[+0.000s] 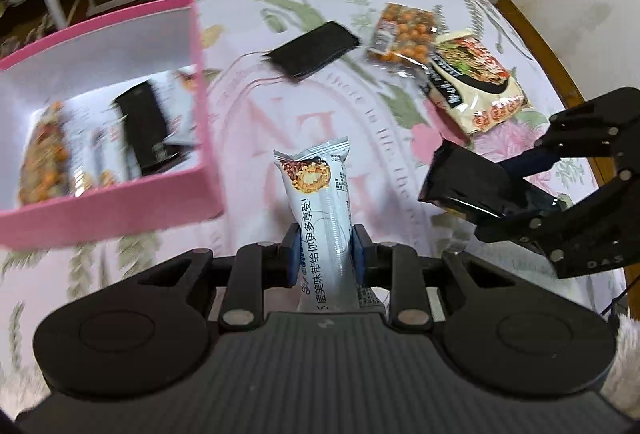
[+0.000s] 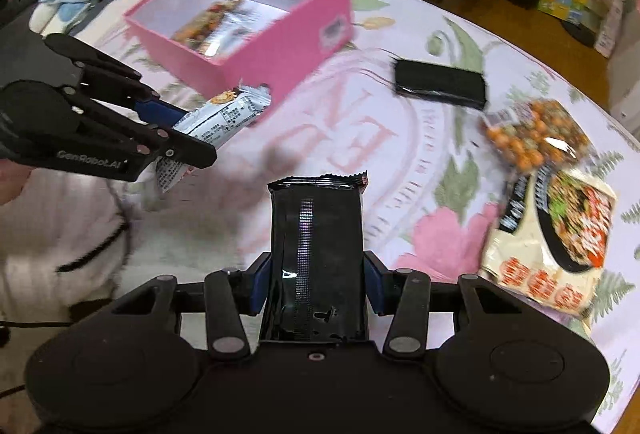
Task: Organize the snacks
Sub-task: 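Carry both bars into the pink box and open both grippers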
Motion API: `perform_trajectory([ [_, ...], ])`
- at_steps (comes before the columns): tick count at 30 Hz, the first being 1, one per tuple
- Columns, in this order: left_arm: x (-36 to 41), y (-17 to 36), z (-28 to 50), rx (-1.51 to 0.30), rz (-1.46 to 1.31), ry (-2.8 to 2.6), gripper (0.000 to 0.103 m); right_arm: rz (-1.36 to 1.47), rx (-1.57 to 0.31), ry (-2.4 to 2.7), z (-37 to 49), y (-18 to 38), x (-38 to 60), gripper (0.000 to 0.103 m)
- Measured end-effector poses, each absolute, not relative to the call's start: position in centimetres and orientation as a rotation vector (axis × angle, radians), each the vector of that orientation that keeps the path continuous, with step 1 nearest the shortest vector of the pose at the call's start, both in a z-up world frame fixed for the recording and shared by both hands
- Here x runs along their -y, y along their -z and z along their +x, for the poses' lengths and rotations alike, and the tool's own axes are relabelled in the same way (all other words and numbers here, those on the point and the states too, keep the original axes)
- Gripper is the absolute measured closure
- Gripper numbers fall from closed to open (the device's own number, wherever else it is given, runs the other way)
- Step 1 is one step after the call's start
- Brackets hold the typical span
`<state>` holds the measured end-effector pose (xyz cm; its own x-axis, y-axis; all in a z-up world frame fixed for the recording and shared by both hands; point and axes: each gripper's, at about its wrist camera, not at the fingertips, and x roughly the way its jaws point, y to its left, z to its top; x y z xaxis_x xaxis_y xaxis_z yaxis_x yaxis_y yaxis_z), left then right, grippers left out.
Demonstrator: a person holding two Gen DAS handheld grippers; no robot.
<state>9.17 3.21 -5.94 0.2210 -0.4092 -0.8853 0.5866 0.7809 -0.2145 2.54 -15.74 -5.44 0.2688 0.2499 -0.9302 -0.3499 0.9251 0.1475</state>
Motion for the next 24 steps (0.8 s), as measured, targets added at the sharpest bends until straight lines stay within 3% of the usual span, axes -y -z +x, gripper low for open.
perform_trajectory([
  [15,-11.8,0.3,11.4,-1.112,0.074,0.602,0.078,-0.142,-1.085,-0.554,6.1,-0.3,7.7,0.051],
  [24,-14.9,0.2,16.6,-1.025,0.069,0.448,0.078,-0.175,-0.868,-0.540,12.9,1.0,3.6,0.051],
])
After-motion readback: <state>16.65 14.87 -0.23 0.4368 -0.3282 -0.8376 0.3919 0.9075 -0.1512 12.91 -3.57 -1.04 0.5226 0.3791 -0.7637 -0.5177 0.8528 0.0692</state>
